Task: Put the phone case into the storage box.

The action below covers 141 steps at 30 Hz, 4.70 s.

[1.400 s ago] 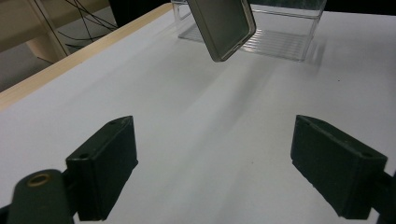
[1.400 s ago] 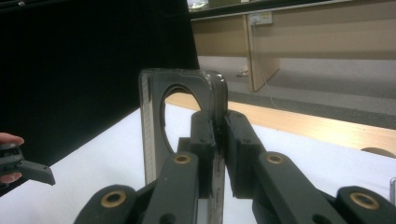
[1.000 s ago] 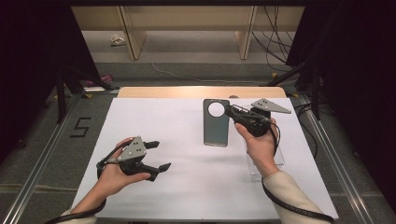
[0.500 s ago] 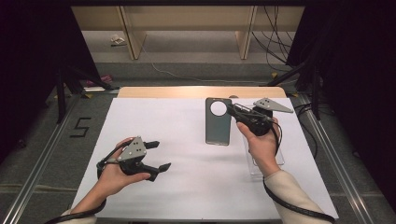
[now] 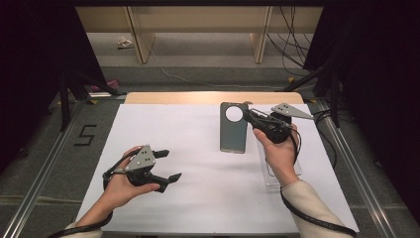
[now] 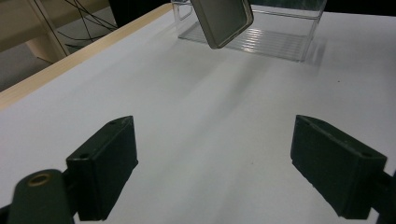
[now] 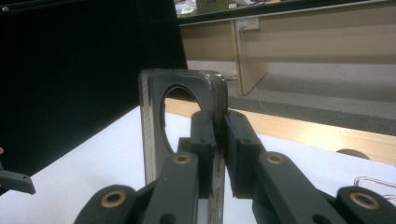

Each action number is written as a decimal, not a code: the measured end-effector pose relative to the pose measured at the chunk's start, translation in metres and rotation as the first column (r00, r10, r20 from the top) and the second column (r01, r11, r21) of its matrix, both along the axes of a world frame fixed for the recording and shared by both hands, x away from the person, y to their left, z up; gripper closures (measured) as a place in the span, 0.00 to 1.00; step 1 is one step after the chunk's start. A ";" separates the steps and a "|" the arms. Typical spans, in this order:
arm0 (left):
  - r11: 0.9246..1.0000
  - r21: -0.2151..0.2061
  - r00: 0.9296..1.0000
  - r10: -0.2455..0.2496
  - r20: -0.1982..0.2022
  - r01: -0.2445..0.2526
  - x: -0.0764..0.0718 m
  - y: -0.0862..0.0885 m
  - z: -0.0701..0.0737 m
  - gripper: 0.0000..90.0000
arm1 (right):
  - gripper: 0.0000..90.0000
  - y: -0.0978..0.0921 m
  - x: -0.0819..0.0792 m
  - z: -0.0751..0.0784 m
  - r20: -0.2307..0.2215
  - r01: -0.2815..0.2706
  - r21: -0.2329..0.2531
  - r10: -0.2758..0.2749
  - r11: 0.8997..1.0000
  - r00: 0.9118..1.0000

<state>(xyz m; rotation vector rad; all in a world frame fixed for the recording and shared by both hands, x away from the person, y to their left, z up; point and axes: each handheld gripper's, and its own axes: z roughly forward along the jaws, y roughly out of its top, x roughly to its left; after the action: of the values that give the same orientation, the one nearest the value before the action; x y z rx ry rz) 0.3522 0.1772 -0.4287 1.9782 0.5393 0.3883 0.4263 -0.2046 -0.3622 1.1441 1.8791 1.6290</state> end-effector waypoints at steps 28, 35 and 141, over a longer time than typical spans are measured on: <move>1.000 -0.001 1.000 0.001 -0.001 -0.001 0.000 0.000 0.000 0.16 | 0.92 -0.010 0.002 0.003 0.014 0.028 -0.003 -0.028 1.000 1.000; 1.000 -0.001 1.000 0.001 -0.001 -0.001 0.000 0.000 0.000 0.16 | 0.92 -0.012 0.003 0.005 0.017 0.038 -0.003 -0.038 0.999 0.999; 1.000 -0.009 1.000 0.006 -0.002 -0.006 0.001 0.001 0.001 0.16 | 0.92 -0.052 0.008 0.017 0.057 0.151 -0.002 -0.151 0.989 0.987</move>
<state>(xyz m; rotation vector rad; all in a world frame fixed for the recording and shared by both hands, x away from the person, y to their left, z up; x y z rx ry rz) 0.3528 0.1782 -0.4281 1.9693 0.5473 0.3872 0.4345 -0.2564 -0.3456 1.1937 1.7175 1.5546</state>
